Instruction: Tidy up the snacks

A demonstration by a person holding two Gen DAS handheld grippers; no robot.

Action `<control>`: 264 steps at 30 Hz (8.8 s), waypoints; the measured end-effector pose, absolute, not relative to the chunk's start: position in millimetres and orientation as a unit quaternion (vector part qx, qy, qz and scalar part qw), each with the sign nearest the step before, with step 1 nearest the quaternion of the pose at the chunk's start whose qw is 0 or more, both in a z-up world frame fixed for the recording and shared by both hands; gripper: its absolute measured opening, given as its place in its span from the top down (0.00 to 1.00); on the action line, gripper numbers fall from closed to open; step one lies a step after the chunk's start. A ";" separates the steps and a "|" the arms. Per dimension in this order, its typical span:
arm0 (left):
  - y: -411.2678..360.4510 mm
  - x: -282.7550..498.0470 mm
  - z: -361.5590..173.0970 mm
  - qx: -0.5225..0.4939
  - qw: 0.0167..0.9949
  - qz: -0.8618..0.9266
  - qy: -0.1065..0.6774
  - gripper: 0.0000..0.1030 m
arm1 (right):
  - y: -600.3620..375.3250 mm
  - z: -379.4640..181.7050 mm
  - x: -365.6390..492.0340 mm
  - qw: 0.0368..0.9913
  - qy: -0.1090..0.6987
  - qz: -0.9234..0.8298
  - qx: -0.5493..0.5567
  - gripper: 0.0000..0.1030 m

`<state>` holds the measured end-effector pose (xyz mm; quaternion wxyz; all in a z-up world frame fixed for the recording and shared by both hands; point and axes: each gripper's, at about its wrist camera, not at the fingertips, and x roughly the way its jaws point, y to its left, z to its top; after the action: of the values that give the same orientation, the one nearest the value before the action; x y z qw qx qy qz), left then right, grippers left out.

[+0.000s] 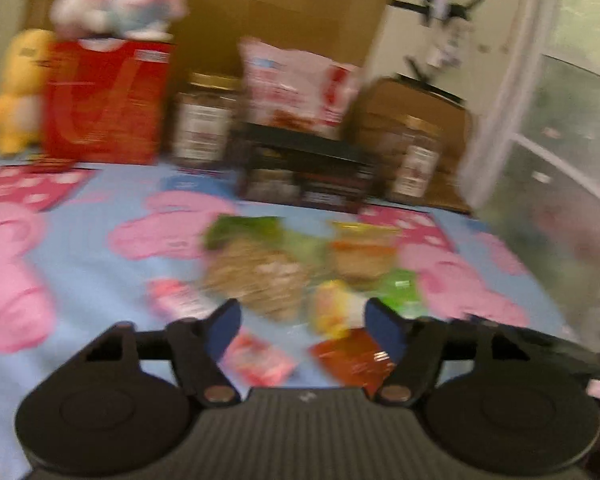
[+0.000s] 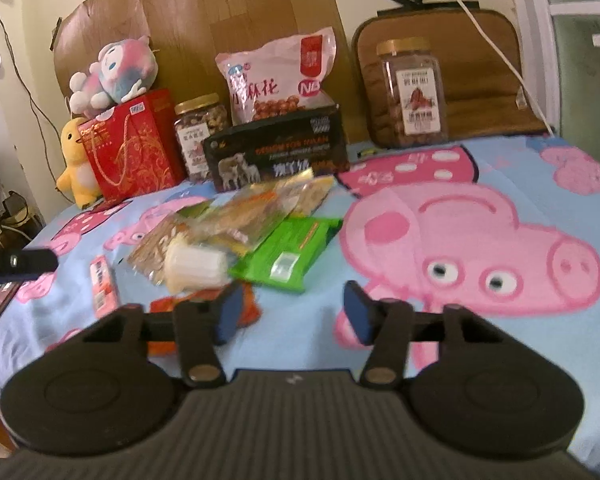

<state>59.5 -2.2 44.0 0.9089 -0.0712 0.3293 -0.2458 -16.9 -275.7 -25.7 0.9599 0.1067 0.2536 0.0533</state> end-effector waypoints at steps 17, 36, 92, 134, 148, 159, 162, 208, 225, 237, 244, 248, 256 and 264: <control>-66.8 140.8 20.4 -0.073 0.874 -0.284 0.388 0.50 | -278.5 -34.0 71.7 0.897 0.335 0.190 0.216 0.77; -95.8 187.1 8.0 -0.114 0.844 -0.301 0.430 0.58 | -303.4 -26.2 85.8 0.920 0.300 0.189 0.169 0.72; -143.5 234.2 -14.9 -0.061 0.830 -0.285 0.475 0.53 | -302.6 -30.3 137.8 0.912 0.351 0.153 0.145 0.52; 15.3 196.0 56.0 -0.112 0.891 -0.218 0.381 0.53 | -300.6 16.4 143.9 0.906 0.309 0.234 0.170 0.58; 25.2 181.4 -18.7 -0.133 0.853 -0.244 0.442 0.34 | -216.0 -23.4 135.3 0.860 0.431 0.246 0.119 0.57; 36.8 177.4 1.3 -0.164 0.868 -0.242 0.402 0.51 | -202.2 1.4 139.2 0.887 0.366 0.258 0.111 0.74; 48.8 189.2 -3.2 -0.204 0.859 -0.223 0.414 0.51 | -194.2 0.3 158.1 0.886 0.370 0.253 0.120 0.73; 39.5 206.8 9.7 -0.232 0.854 -0.247 0.394 0.70 | -199.0 -6.7 171.6 0.913 0.325 0.230 0.085 0.81; -90.6 325.0 42.6 -0.164 0.868 -0.256 0.393 0.55 | -274.5 16.2 264.2 0.965 0.253 0.061 0.015 0.62; 3.6 238.0 40.8 -0.154 0.876 -0.245 0.386 0.54 | -280.8 -8.4 180.0 0.900 0.340 0.197 0.189 0.62; 34.5 235.7 -2.0 -0.198 0.848 -0.219 0.440 0.49 | -262.4 -38.6 202.8 0.846 0.416 0.210 0.258 0.61; 31.3 240.9 -16.1 -0.214 0.833 -0.227 0.456 0.49 | -248.2 -45.7 212.9 0.828 0.436 0.217 0.276 0.62; 25.9 242.3 -25.9 -0.240 0.834 -0.217 0.446 0.59 | -231.7 -56.7 223.0 0.816 0.451 0.229 0.279 0.89; 23.0 240.9 2.5 -0.245 0.842 -0.234 0.421 0.68 | -244.6 -31.0 215.2 0.832 0.412 0.243 0.279 0.92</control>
<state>240.9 23.0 2.5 0.8417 -0.2448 0.4208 -0.2335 215.2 -244.6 -31.0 0.8324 0.2792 0.4122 0.2433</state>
